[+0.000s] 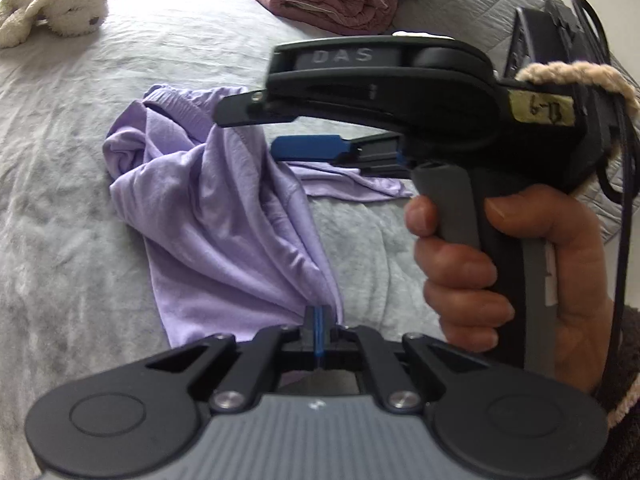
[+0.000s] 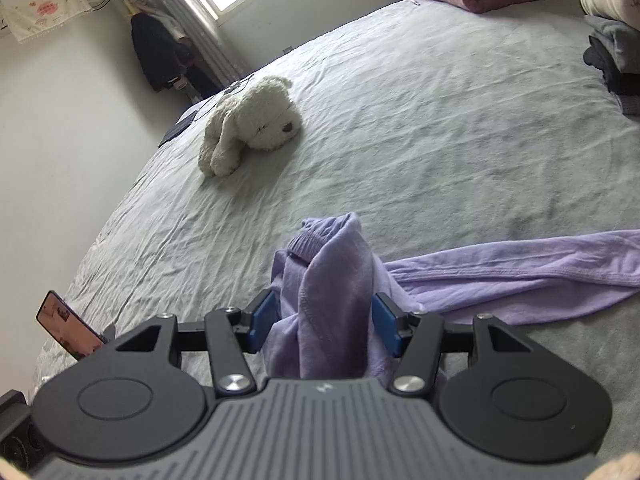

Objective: Fold clothes

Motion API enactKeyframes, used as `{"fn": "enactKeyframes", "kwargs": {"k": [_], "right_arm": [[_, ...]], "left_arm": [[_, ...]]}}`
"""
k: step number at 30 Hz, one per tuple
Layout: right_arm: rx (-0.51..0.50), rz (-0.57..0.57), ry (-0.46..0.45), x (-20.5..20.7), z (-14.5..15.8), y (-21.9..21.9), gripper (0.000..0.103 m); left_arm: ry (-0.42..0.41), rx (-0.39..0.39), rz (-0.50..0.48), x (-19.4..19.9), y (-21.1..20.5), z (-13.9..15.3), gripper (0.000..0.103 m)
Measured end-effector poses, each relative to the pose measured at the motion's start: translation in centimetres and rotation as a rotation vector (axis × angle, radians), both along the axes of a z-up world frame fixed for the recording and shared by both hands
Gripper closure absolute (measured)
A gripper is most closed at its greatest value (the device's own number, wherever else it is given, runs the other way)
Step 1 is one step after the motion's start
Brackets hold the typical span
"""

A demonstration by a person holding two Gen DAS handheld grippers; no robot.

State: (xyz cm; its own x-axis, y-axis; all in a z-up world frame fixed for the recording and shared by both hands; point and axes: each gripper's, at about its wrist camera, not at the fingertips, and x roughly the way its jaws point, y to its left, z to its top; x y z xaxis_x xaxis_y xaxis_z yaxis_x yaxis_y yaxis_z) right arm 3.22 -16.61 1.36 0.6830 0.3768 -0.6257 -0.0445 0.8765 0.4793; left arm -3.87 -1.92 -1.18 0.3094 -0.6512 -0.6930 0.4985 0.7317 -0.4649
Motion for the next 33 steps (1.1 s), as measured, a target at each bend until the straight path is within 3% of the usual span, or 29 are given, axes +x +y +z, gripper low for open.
{"fn": "enactKeyframes", "kwargs": {"k": [4,5,7,9,13,15,18,22,25,33], "right_arm": [[-0.046,0.012,0.022,0.3,-0.5,1.1,0.046],[-0.052,0.007,0.028,0.3,-0.7,1.1,0.05],[-0.056,0.001,0.042,0.3,-0.9,0.8,0.069],[-0.059,-0.005,0.055,0.3,-1.1,0.5,0.082],[-0.066,-0.015,0.079,0.3,-1.5,0.0,0.091],[-0.069,-0.014,0.078,0.0,-1.2,-0.3,0.095],[-0.069,-0.011,0.078,-0.4,-1.0,-0.7,0.098],[-0.068,-0.007,0.078,-1.0,-0.8,-1.2,0.098],[-0.072,-0.002,0.077,-1.4,-0.7,-1.5,0.099],[-0.064,0.002,0.088,-2.2,-0.9,-2.5,0.099]], "left_arm": [[-0.016,-0.001,-0.038,-1.1,-0.1,0.1,0.103],[-0.018,0.001,-0.04,-1.2,-0.1,0.2,0.103],[-0.029,0.007,-0.03,-1.2,0.2,0.2,0.103],[-0.041,0.014,-0.018,-1.1,0.5,0.3,0.103],[-0.04,0.013,0.007,-0.6,1.0,0.7,0.099],[-0.048,0.016,0.018,-0.2,1.5,1.0,0.09],[-0.074,0.024,0.055,0.4,1.9,1.5,0.069],[-0.076,0.03,0.151,2.0,3.1,1.4,0.054],[-0.07,0.031,0.236,3.2,3.9,1.2,0.047],[-0.055,0.032,0.361,6.0,4.5,0.0,0.045]]}}
